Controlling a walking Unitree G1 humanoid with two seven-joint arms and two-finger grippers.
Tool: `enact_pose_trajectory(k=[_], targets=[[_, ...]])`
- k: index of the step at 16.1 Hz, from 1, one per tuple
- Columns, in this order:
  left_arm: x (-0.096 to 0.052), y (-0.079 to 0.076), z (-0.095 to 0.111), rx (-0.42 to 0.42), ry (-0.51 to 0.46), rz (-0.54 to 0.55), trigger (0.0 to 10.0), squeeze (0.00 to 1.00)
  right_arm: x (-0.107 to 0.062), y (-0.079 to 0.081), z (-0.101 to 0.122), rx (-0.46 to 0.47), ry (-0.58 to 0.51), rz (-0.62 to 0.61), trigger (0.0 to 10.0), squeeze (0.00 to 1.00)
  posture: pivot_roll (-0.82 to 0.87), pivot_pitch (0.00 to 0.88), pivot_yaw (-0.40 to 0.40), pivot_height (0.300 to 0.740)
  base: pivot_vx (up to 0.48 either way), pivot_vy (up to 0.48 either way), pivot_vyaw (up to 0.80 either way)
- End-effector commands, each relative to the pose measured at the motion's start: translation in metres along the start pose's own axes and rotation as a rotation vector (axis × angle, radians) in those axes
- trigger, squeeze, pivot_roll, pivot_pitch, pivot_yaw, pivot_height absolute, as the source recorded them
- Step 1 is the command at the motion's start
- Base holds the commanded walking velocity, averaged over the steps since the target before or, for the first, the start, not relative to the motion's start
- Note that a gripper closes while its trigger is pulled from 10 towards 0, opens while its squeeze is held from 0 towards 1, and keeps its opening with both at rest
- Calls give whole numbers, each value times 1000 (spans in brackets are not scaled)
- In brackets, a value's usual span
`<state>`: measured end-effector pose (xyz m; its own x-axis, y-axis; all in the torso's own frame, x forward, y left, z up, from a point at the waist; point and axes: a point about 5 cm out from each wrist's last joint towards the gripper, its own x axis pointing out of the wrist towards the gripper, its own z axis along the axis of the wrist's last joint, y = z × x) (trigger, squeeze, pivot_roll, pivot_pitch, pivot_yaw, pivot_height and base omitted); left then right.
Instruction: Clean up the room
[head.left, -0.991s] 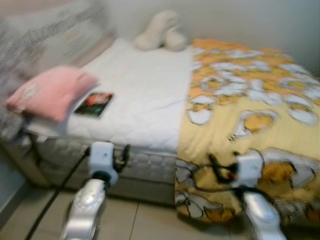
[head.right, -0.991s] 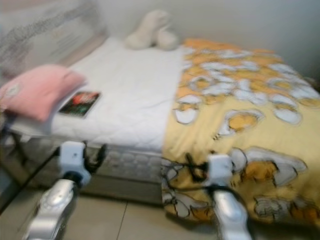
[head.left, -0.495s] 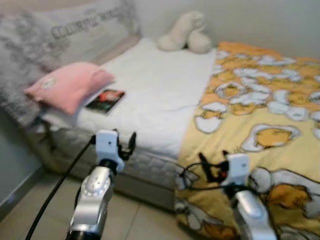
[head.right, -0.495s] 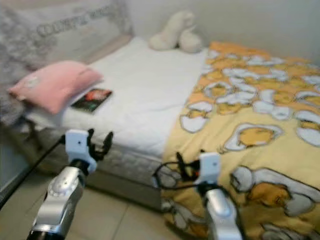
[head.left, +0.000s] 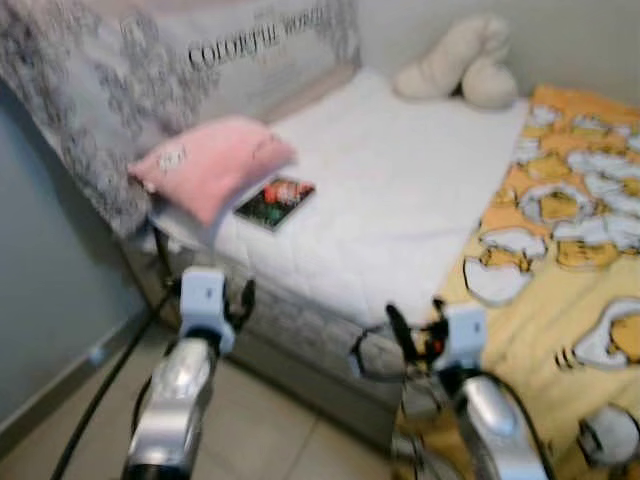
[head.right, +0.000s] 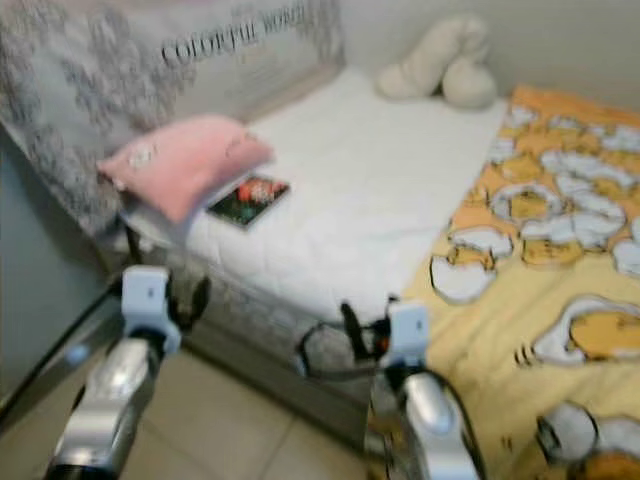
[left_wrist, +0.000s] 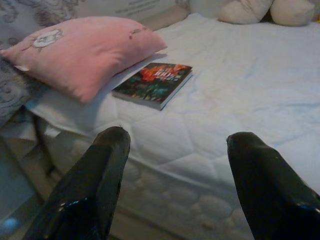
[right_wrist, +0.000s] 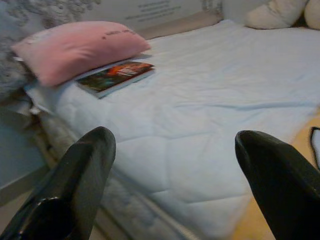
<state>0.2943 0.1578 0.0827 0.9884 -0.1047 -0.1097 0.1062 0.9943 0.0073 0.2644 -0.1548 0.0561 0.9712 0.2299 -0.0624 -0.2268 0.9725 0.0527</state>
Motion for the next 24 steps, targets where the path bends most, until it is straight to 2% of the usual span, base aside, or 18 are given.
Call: enact_pose_trajectory(k=[1,5,7,8,9,10,12,14,22,24], targets=[[2,-9,-5,-19,33,-7,10000,0,0,-6,-1,-9,14,-21,10000,0,154,0,52,740,0,0,631],[5,-6,-1,17,11,1,10000,0,2,-9,2,-12,13,-8,10000,0,156,0,44,740,0,0,622],[1,-11,-8,119,29,-14,10000,0,1,-10,2,-15,18,1,10000,0,160,0,41,740,0,0,616],[0,-16,-9,145,13,-31,10000,0,1,-9,1,-20,26,9,10000,0,159,0,42,740,0,0,619],[2,-20,-8,78,22,-32,10000,0,1,-9,0,-19,30,14,10000,0,160,0,38,740,0,0,613],[4,-21,-4,64,4,-45,10000,0,2,-9,0,-17,30,20,10000,0,159,0,38,740,281,0,613],[6,-15,2,90,-11,-9,10000,0,3,-7,0,-8,33,39,10000,0,160,0,40,740,480,0,613],[7,-6,4,47,-3,55,10000,0,2,-8,-2,11,40,33,10000,0,163,0,41,740,480,0,613],[7,-3,1,39,22,69,10000,0,4,-2,0,28,29,50,10000,0,169,0,46,740,480,0,607],[9,-3,3,42,19,58,10000,0,4,-9,-3,38,42,-10,10000,0,172,0,44,740,480,0,600]])
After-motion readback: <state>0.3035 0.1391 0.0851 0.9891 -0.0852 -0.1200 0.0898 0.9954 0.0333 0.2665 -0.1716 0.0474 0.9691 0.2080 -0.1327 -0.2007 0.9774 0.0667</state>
